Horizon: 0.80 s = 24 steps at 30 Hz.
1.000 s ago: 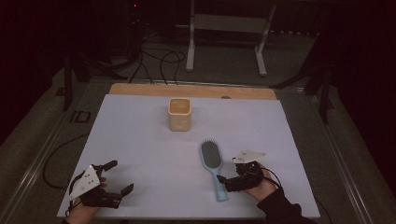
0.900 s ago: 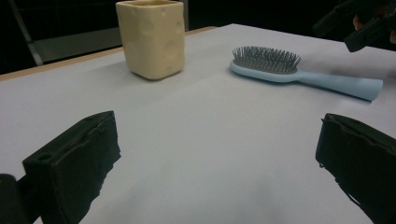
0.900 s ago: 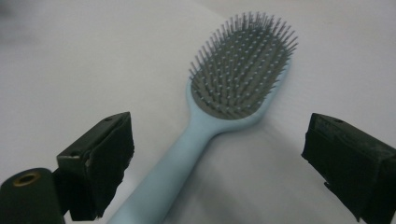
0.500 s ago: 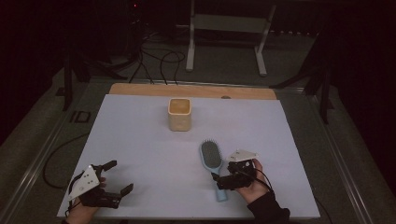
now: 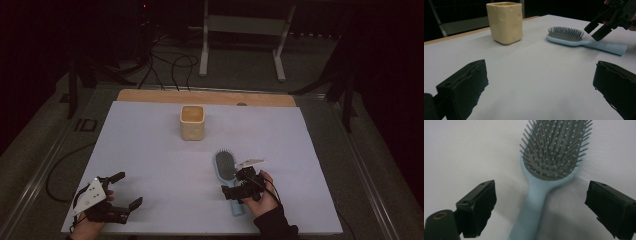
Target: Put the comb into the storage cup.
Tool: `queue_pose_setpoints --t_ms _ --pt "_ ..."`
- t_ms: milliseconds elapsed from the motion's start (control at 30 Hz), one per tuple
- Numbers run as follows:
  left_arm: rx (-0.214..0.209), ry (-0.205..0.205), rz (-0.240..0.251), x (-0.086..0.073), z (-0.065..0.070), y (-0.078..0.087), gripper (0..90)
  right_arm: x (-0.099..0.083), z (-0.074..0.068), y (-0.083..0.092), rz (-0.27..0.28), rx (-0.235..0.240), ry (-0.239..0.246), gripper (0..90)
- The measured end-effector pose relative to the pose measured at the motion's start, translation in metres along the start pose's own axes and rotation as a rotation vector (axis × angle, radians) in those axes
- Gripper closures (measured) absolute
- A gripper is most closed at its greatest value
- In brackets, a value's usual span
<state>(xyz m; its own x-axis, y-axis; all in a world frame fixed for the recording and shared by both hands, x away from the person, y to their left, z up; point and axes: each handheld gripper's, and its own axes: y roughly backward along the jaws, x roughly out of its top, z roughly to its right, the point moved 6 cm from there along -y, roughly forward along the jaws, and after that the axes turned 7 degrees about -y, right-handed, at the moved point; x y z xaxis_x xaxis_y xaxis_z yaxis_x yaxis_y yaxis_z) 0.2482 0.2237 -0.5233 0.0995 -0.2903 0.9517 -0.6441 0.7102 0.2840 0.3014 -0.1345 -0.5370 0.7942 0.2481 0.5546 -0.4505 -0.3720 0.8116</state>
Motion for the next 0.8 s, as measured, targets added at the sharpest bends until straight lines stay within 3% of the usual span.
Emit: queue_pose_setpoints --t_ms 67,100,133,233,333,533,700,800 --pt "-0.001 0.005 0.004 0.0 0.0 0.0 0.0 0.001 -0.001 -0.001 -0.007 -0.026 -0.045 8.8" --pt "0.0 0.006 0.003 0.0 0.0 0.0 0.0 0.001 -0.003 -0.002 -0.025 -0.001 -0.054 9.2" --pt "0.001 0.005 0.001 0.0 0.0 0.0 0.0 0.0 -0.005 -0.003 -0.04 0.027 -0.057 13.1" --pt "0.0 0.007 0.005 0.0 0.0 0.0 0.0 -0.002 -0.007 -0.007 -0.071 0.026 -0.043 15.4" --pt "0.002 0.006 0.004 0.0 0.0 0.0 0.0 -0.002 -0.006 -0.008 -0.075 -0.015 -0.046 16.0" --pt "0.009 0.012 0.011 0.001 -0.001 0.001 0.0 0.001 -0.007 -0.013 -0.094 -0.041 -0.1 20.4" --pt "0.01 0.016 0.017 0.002 -0.001 0.002 0.0 0.005 -0.007 -0.012 -0.108 -0.094 -0.132 30.4" --pt "0.011 0.02 0.024 0.002 -0.001 0.003 0.0 0.006 -0.007 -0.012 -0.128 -0.116 -0.128 36.0"
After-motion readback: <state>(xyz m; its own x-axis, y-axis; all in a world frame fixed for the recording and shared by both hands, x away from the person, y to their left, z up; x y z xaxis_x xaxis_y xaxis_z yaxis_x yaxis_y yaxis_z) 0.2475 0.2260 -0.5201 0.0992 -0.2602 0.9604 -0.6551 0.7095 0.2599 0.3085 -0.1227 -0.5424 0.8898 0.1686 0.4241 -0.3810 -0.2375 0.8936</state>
